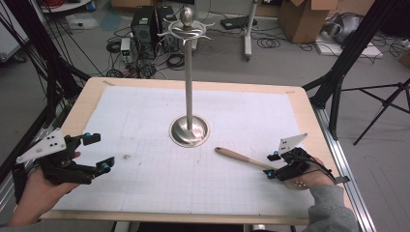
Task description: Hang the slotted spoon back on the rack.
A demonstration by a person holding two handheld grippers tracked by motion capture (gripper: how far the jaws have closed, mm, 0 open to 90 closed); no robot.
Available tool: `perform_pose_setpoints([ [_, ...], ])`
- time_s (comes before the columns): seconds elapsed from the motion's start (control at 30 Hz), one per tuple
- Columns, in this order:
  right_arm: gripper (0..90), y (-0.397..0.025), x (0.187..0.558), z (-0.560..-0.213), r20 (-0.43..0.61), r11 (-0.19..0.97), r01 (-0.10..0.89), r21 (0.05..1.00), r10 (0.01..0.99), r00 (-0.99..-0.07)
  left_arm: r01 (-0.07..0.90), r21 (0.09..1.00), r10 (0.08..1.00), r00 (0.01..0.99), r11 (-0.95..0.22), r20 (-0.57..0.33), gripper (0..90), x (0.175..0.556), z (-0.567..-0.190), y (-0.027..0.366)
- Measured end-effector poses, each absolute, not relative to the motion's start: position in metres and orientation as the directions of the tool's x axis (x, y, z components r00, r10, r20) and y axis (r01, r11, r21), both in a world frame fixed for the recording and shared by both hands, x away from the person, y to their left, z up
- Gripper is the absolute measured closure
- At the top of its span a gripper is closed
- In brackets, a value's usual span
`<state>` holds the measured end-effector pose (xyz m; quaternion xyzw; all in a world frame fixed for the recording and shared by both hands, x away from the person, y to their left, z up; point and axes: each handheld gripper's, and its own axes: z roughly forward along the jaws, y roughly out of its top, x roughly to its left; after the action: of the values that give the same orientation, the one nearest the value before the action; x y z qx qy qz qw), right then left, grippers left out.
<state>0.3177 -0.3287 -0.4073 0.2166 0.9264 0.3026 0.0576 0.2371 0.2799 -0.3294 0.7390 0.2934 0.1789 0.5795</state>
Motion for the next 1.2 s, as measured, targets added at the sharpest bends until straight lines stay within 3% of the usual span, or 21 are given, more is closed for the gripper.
perform_pose_setpoints([
  [0.9, 64.6, -0.3198, 0.3209, -0.4163, -0.030, 0.798, 0.394, 0.456, 0.457, -0.889, 0.233, 0.959, 0.641, 0.764, -0.164, -0.076, 7.7, 0.2380, -0.3314, 0.2803],
  [1.0, 74.7, -0.3192, 0.3207, -0.4167, -0.024, 0.802, 0.388, 0.454, 0.446, -0.894, 0.234, 0.959, 0.641, 0.763, -0.161, -0.079, 7.7, 0.2379, -0.3312, 0.2804],
  [1.2, 76.6, -0.3186, 0.3204, -0.4162, -0.031, 0.806, 0.383, 0.451, 0.443, -0.896, 0.231, 0.959, 0.638, 0.766, -0.163, -0.076, 7.7, 0.2375, -0.3303, 0.2803],
])
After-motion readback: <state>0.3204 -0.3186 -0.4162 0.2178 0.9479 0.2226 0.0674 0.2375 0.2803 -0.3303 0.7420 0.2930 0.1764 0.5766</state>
